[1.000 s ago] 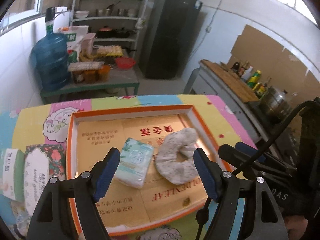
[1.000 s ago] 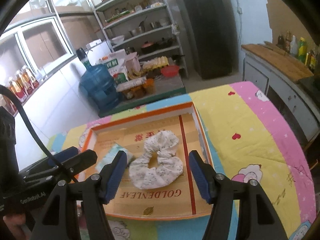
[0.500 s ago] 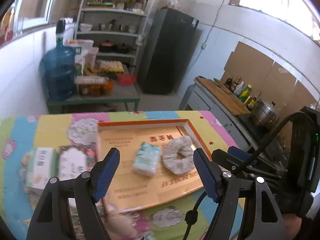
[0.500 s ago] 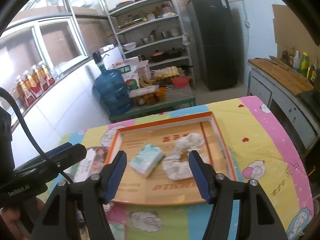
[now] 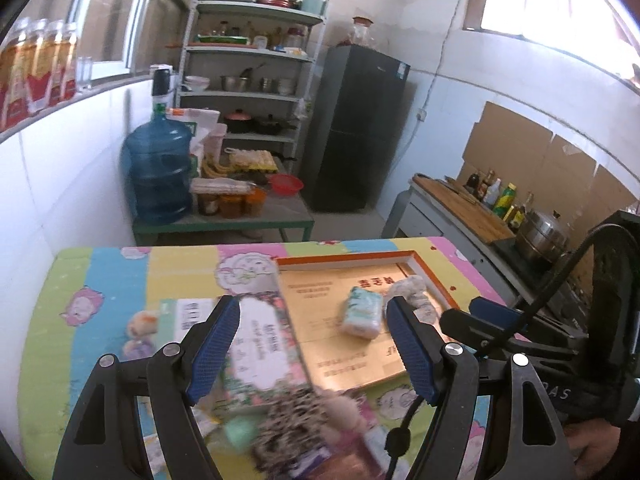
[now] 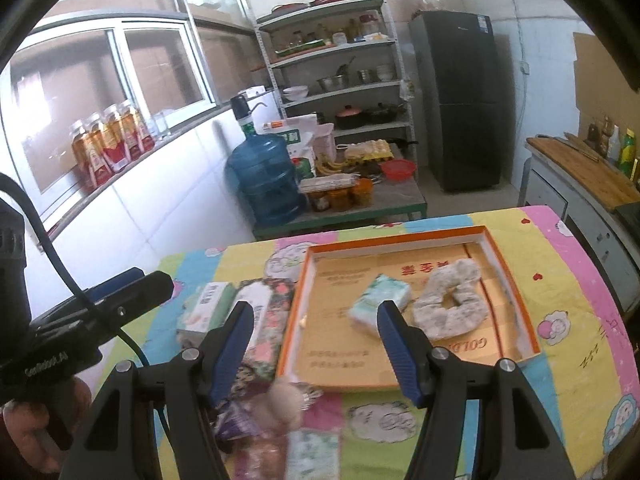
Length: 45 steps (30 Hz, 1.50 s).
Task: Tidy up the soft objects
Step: 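Move both open grippers back toward the pile of items, then grasp the snack bag with left gripper while right gripper grasps leopard-print scrunchie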
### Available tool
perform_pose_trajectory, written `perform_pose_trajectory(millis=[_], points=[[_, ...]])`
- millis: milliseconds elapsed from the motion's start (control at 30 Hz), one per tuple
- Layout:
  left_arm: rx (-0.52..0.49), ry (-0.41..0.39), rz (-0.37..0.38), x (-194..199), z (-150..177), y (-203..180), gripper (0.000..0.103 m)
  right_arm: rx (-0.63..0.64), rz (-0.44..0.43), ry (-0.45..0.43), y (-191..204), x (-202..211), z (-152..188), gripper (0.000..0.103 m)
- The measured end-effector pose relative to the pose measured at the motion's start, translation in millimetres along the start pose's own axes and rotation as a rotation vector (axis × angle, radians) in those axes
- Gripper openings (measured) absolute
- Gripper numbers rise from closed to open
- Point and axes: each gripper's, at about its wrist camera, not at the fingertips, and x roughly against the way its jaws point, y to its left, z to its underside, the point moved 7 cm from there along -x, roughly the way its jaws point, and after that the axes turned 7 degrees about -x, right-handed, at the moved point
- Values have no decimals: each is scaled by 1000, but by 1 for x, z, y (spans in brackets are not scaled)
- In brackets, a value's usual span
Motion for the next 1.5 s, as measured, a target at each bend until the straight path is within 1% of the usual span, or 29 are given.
perform_pose_trajectory(millis=[233, 467, 533, 600, 767, 900, 1000, 1167, 1267, 1300, 1500], points=[[22, -15, -13, 27, 17, 37, 77, 4, 0, 12, 28, 5, 20, 64], [43, -2, -42, 39, 38, 72, 77, 6, -1, 68, 52, -7, 48, 64], [50, 3, -52, 40, 44, 82, 77, 1, 27, 99, 55, -13, 57, 64], [51, 7, -63, 43, 52, 91, 77, -18, 39, 154, 57, -22, 68, 64], [35, 26, -74, 46, 77, 114, 77, -81, -28, 187, 69, -32, 82, 64], [22, 46, -47, 42, 94, 125, 77, -106, 17, 246, 75, -45, 87, 64], [4, 74, -1, 33, 107, 130, 77, -92, 32, 270, 79, -54, 94, 64], [-94, 108, 73, 13, 125, 125, 77, -77, 33, 287, 86, -65, 99, 64], [-148, 133, 94, 0, 134, 125, 77, -48, 55, 303, 88, -73, 102, 64], [-167, 147, 101, -6, 138, 126, 75, -42, 57, 314, 89, -75, 104, 64], [-217, 180, 159, -27, 150, 129, 73, -17, 72, 354, 89, -85, 112, 64]])
